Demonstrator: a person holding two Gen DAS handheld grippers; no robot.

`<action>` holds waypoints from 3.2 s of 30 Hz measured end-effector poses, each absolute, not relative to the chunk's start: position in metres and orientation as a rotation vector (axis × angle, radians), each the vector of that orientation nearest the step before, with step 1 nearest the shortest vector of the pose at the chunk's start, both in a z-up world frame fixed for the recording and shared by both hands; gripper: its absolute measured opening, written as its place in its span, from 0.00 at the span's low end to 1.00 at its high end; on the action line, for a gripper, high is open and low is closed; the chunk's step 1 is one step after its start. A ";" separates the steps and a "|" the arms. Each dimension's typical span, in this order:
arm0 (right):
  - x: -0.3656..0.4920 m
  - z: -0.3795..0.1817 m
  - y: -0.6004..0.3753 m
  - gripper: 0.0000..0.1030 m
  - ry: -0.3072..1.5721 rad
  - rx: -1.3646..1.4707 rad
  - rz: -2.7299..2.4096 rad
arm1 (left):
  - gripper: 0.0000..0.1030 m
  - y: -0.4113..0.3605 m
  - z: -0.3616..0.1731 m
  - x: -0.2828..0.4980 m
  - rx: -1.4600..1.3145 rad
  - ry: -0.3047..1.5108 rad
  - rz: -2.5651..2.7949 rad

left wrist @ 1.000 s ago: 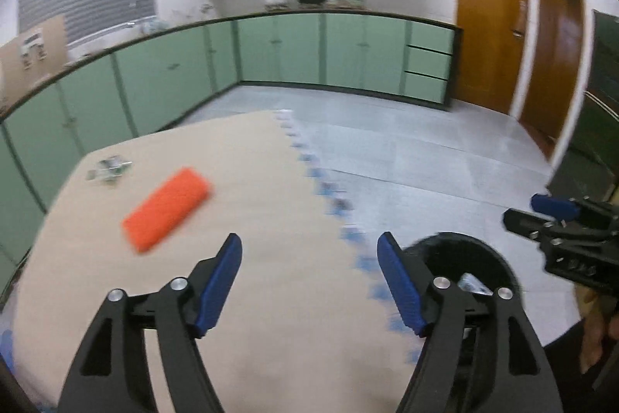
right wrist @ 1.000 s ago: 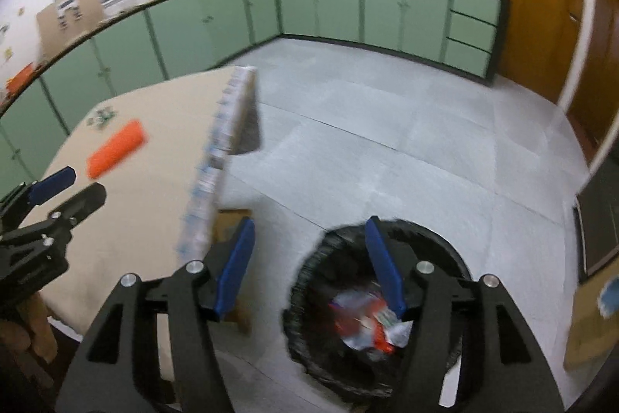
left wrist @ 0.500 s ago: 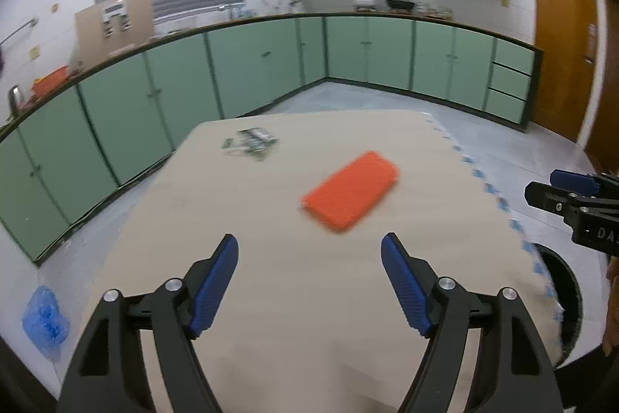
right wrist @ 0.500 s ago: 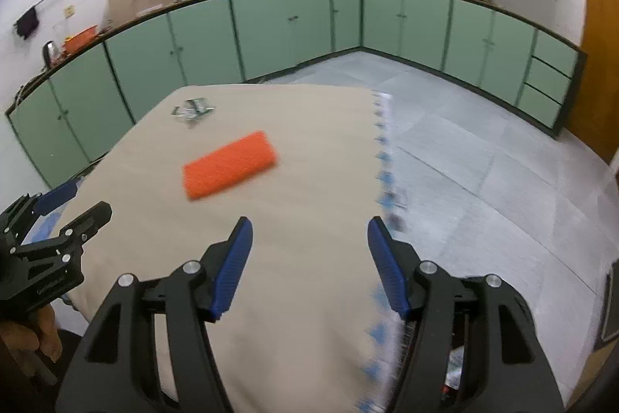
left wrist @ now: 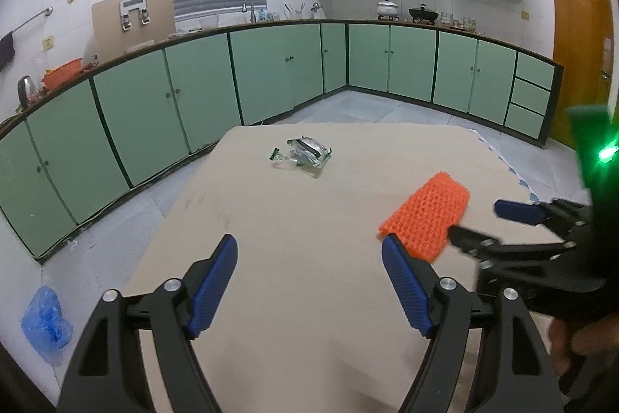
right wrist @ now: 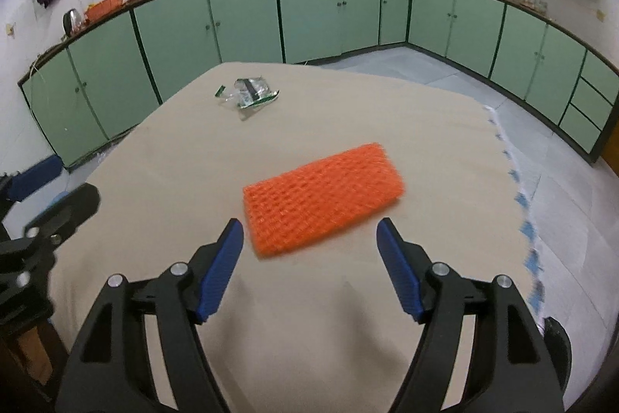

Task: Collect trash
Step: 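Grasp the orange foam net with the right tool and lift it, then grasp the clear plastic wrapper with the left tool while the right tool holds the net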

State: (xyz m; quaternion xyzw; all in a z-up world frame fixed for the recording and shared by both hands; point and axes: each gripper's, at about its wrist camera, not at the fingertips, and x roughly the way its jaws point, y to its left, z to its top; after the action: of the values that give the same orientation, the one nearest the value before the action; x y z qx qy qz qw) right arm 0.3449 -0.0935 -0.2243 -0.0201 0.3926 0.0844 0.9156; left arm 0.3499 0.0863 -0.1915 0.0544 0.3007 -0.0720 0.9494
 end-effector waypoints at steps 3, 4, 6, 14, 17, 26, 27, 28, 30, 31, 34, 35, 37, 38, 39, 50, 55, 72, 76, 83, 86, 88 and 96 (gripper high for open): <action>0.358 -0.236 -0.089 0.68 0.831 -0.048 0.159 | 0.74 0.090 -0.198 0.358 0.104 0.621 -0.146; 0.362 -0.240 -0.090 0.68 0.840 -0.047 0.154 | 0.74 0.093 -0.204 0.363 0.098 0.636 -0.145; 0.367 -0.246 -0.091 0.68 0.857 -0.041 0.147 | 0.74 0.097 -0.213 0.370 0.088 0.661 -0.136; 0.384 -0.274 -0.091 0.71 0.928 -0.054 0.153 | 0.74 0.105 -0.231 0.381 0.062 0.703 -0.133; 0.386 -0.275 -0.091 0.65 0.939 -0.041 0.176 | 0.74 0.106 -0.233 0.382 0.051 0.711 -0.138; 0.383 -0.263 -0.087 0.08 0.940 0.016 0.289 | 0.74 0.104 -0.226 0.385 0.032 0.707 -0.146; 0.381 -0.261 -0.090 0.08 0.933 0.026 0.291 | 0.74 0.104 -0.224 0.385 0.032 0.706 -0.145; 0.379 -0.257 -0.092 0.08 0.917 0.029 0.294 | 0.74 0.104 -0.224 0.385 0.031 0.703 -0.144; 0.375 -0.249 -0.096 0.08 0.895 0.020 0.290 | 0.74 0.103 -0.221 0.385 0.026 0.695 -0.148; 0.375 -0.246 -0.099 0.08 0.888 0.022 0.289 | 0.74 0.102 -0.220 0.386 0.025 0.693 -0.150; 0.377 -0.235 -0.106 0.08 0.864 0.022 0.274 | 0.74 0.098 -0.218 0.392 0.023 0.687 -0.158; 0.378 -0.231 -0.111 0.08 0.853 0.024 0.265 | 0.74 0.096 -0.217 0.395 0.016 0.687 -0.162; 0.384 -0.227 -0.116 0.08 0.841 0.029 0.252 | 0.73 0.092 -0.216 0.401 0.008 0.687 -0.169; 0.387 -0.225 -0.120 0.08 0.838 0.032 0.245 | 0.73 0.089 -0.215 0.406 0.009 0.687 -0.171; 0.392 -0.225 -0.122 0.08 0.840 0.033 0.243 | 0.73 0.085 -0.215 0.410 0.014 0.686 -0.171; 0.475 -0.237 -0.152 0.08 0.854 0.060 0.201 | 0.73 0.053 -0.218 0.483 0.043 0.693 -0.170; 0.516 -0.238 -0.164 0.08 0.855 0.086 0.198 | 0.73 0.042 -0.229 0.524 0.067 0.719 -0.162; 0.554 -0.249 -0.159 0.08 0.864 0.099 0.242 | 0.10 0.049 -0.266 0.601 0.010 0.879 -0.162; 0.547 -0.246 -0.157 0.08 0.862 0.097 0.250 | 0.04 0.048 -0.261 0.591 0.003 0.845 -0.181; 0.523 -0.221 -0.165 0.08 0.839 0.102 0.237 | 0.03 0.044 -0.230 0.561 0.004 0.793 -0.193; 0.508 -0.207 -0.170 0.08 0.825 0.103 0.226 | 0.03 0.046 -0.215 0.543 0.001 0.777 -0.204; 0.493 -0.196 -0.176 0.08 0.812 0.104 0.217 | 0.03 0.040 -0.206 0.529 0.006 0.767 -0.209; 0.426 -0.156 -0.194 0.08 0.772 0.115 0.182 | 0.03 0.021 -0.164 0.468 0.020 0.717 -0.245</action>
State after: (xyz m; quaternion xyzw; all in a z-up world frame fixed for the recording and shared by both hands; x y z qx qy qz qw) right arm 0.4263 -0.1936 -0.1562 0.0561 0.3760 0.0887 0.9207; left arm 0.4684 0.0210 -0.1638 0.0097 0.3500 -0.1194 0.9291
